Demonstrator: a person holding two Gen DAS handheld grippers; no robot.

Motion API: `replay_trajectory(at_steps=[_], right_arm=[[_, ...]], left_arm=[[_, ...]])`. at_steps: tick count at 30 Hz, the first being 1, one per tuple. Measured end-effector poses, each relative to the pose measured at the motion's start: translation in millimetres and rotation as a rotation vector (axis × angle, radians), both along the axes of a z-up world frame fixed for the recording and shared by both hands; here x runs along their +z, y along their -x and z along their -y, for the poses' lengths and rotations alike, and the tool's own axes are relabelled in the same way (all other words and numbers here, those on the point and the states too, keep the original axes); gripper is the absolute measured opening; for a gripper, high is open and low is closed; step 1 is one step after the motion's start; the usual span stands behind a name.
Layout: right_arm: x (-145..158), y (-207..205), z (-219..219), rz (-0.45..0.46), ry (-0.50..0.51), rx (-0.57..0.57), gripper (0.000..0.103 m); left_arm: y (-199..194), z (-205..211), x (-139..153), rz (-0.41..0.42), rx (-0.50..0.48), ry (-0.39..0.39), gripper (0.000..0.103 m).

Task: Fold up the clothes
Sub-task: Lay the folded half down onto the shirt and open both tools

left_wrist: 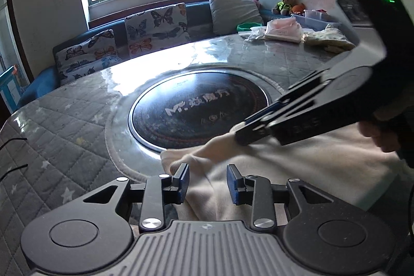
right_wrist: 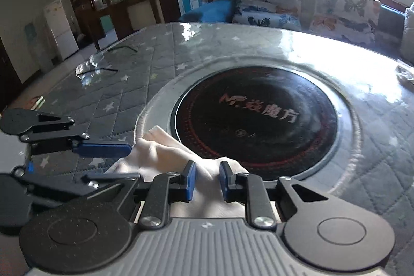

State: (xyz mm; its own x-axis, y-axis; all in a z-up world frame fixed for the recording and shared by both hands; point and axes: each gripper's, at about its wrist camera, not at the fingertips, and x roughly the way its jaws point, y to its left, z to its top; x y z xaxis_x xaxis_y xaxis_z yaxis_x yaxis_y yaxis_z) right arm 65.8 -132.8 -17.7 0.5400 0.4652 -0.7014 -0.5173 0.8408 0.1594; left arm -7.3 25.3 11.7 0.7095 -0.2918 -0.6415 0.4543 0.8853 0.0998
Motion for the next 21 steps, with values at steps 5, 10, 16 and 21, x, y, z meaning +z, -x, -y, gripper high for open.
replay_trajectory(at_steps=[5, 10, 16, 21], right_arm=[[-6, -9, -10, 0.003, 0.014, -0.008, 0.020], [7, -9, 1, 0.028, -0.012, -0.016, 0.020], [25, 14, 37, 0.054, 0.022, -0.037, 0.020], [20, 39, 71, 0.028, 0.034, -0.087, 0.020]], left_arm=[[0, -5, -5, -0.014, 0.009, 0.001, 0.039], [-1, -5, -1, -0.010, 0.015, 0.003, 0.041], [4, -2, 8, 0.012, 0.010, 0.026, 0.043], [10, 7, 12, 0.022, -0.025, 0.039, 0.045]])
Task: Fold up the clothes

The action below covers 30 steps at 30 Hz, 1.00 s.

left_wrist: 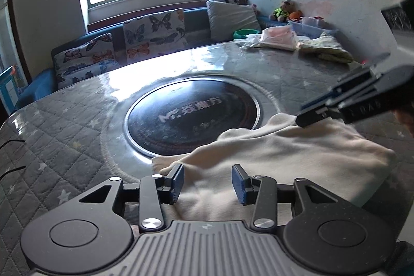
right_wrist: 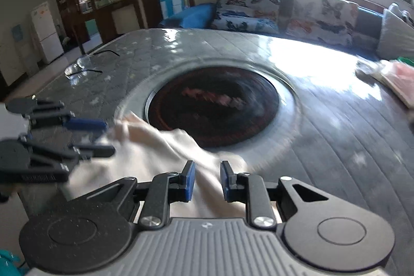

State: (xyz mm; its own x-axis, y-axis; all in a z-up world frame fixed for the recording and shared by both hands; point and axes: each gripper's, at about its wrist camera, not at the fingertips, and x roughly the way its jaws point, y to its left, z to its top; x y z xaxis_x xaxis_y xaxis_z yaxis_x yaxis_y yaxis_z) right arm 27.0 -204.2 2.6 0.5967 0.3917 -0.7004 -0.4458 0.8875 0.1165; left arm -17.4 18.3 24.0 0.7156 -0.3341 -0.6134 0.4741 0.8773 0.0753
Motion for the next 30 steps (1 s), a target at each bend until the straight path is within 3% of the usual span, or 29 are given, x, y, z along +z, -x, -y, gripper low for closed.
replay_trajectory(at_steps=[8, 12, 18, 25, 30], right_arm=[[-24, 2, 27, -0.041, -0.002, -0.080, 0.018], [-16, 6, 35, -0.020, -0.012, -0.089, 0.019], [4, 30, 42, 0.002, 0.020, 0.013, 0.022], [-1, 68, 31, -0.013, 0.084, 0.166, 0.024], [-10, 77, 36, -0.025, 0.104, 0.165, 0.023]], left_arm=[[7, 14, -3, -0.015, -0.026, -0.024, 0.048], [11, 14, -3, -0.026, -0.023, -0.025, 0.048], [25, 24, 1, -0.023, -0.075, -0.007, 0.052], [32, 37, -8, -0.041, -0.104, -0.019, 0.053], [31, 36, -14, -0.046, -0.098, -0.037, 0.056]])
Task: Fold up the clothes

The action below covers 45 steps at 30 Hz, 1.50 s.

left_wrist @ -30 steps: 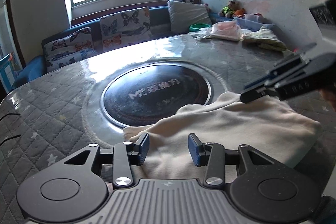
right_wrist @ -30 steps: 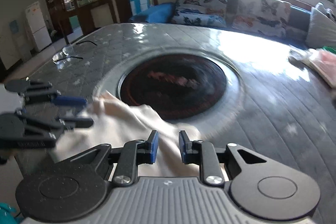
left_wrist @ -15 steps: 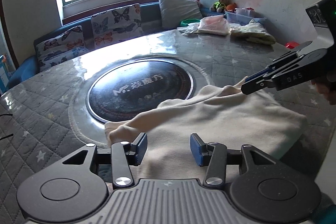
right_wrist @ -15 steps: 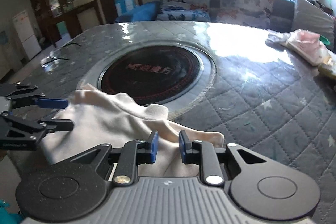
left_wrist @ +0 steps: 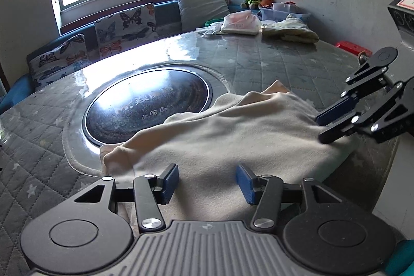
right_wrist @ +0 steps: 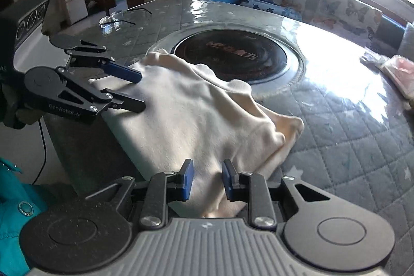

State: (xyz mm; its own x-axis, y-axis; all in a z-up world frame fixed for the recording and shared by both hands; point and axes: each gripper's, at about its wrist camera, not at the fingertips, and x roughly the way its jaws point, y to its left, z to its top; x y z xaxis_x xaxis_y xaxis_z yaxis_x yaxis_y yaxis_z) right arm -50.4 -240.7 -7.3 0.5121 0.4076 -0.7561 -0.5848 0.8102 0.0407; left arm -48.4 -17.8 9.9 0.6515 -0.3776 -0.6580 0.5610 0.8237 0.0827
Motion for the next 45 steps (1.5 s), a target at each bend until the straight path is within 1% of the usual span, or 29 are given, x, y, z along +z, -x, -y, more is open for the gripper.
replay_trajectory(at_steps=[4, 8, 11, 14, 17, 20, 23, 26, 28, 32, 35, 40, 45], right_arm=[[9, 7, 8, 0.022, 0.008, -0.009, 0.024], [18, 24, 4, 0.049, 0.002, 0.051, 0.023], [11, 30, -1, 0.040, 0.023, 0.078, 0.022], [-2, 28, 0, 0.021, 0.072, 0.052, 0.022], [0, 30, 4, 0.021, 0.083, 0.046, 0.022], [12, 34, 2, 0.055, 0.065, 0.060, 0.022], [19, 33, -6, 0.079, 0.026, 0.079, 0.022], [15, 26, -18, 0.098, 0.032, 0.077, 0.022], [8, 20, -22, 0.094, 0.040, 0.064, 0.022], [-6, 15, -24, 0.073, 0.071, 0.070, 0.022], [-3, 16, -24, 0.077, 0.077, 0.077, 0.022], [7, 16, -33, 0.096, 0.046, 0.108, 0.023], [0, 10, -50, 0.087, 0.027, 0.145, 0.023]], left_arm=[[0, -1, -1, -0.001, 0.003, -0.003, 0.056], [-1, 0, -1, 0.001, 0.003, -0.008, 0.056], [-1, -1, -2, 0.000, 0.003, -0.010, 0.056], [1, -2, -1, 0.003, 0.005, -0.014, 0.057], [4, -4, 3, 0.010, 0.007, -0.016, 0.057], [9, -7, 8, 0.019, 0.010, -0.010, 0.057], [16, -8, 12, 0.027, 0.001, -0.001, 0.058], [21, -7, 14, 0.032, -0.010, -0.004, 0.058], [23, -8, 13, 0.028, -0.008, -0.004, 0.058], [24, -14, 9, 0.016, 0.007, -0.011, 0.058], [24, -21, 5, 0.004, 0.026, -0.012, 0.058], [27, -33, 6, -0.006, 0.063, 0.009, 0.059], [29, -45, 2, -0.024, 0.112, 0.024, 0.060]])
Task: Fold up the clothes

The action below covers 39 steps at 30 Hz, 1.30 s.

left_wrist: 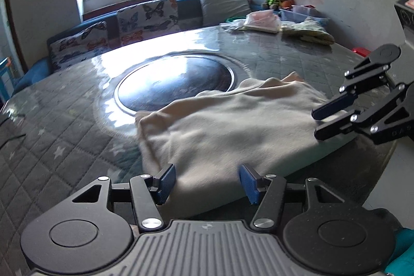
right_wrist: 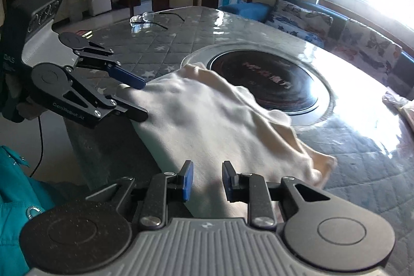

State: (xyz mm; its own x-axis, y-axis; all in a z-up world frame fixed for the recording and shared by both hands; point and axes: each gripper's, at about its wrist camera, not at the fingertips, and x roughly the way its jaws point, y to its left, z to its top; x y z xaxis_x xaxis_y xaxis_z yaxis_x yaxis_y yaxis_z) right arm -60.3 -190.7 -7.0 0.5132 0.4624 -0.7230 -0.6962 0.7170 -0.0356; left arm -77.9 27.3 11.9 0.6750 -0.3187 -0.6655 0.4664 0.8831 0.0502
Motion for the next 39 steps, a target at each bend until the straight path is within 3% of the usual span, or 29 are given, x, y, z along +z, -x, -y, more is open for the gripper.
replay_trajectory(at_steps=[6, 12, 19, 39], right_arm=[[-2, -2, -3, -0.013, 0.010, 0.005, 0.024], [4, -5, -9, 0.011, -0.014, 0.008, 0.028], [-6, -13, -11, -0.016, -0.020, -0.015, 0.032], [-7, -58, 32, -0.050, -0.134, -0.248, 0.034]], left_arm=[[3, -16, 0, -0.023, 0.037, 0.022, 0.062], [3, -18, 13, 0.023, 0.060, 0.052, 0.060], [-7, -26, -1, -0.019, 0.109, 0.022, 0.061], [-25, 8, 14, 0.021, 0.021, 0.055, 0.061]])
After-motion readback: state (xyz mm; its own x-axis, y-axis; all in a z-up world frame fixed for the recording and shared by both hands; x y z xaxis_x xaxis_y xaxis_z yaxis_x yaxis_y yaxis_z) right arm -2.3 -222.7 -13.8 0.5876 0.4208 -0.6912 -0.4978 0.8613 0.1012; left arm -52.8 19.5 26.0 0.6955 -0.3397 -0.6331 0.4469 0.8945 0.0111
